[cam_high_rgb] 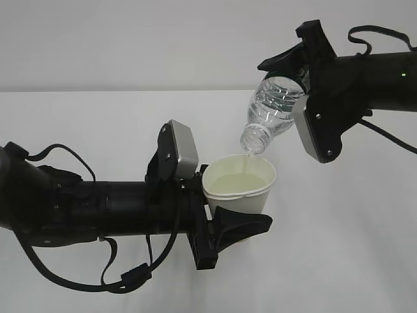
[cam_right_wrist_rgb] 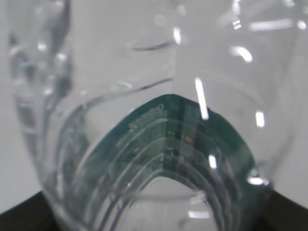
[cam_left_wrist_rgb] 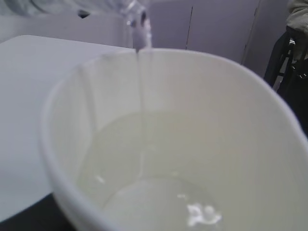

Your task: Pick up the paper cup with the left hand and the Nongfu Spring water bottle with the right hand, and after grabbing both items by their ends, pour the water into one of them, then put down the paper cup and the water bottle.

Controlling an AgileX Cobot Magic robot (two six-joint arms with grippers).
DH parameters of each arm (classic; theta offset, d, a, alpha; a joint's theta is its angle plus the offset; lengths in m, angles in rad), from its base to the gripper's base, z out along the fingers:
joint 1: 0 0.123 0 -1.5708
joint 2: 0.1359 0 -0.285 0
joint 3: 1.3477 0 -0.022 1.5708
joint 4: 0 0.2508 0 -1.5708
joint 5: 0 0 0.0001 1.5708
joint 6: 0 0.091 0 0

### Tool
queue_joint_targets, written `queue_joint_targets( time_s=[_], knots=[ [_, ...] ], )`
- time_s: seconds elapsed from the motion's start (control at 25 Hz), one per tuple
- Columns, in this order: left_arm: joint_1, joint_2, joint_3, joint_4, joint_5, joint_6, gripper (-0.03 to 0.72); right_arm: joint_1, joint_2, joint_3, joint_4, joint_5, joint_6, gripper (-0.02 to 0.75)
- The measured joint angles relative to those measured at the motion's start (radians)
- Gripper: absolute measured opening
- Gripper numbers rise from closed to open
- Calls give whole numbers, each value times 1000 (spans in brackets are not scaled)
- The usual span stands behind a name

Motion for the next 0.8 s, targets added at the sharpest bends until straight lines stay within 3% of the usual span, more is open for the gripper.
queue_joint_targets(
  time_s=[0.8],
  knots=[
    [0, 0, 0, 0, 0, 0, 438, 0, 0, 0, -8, -2, 0, 491]
  ],
)
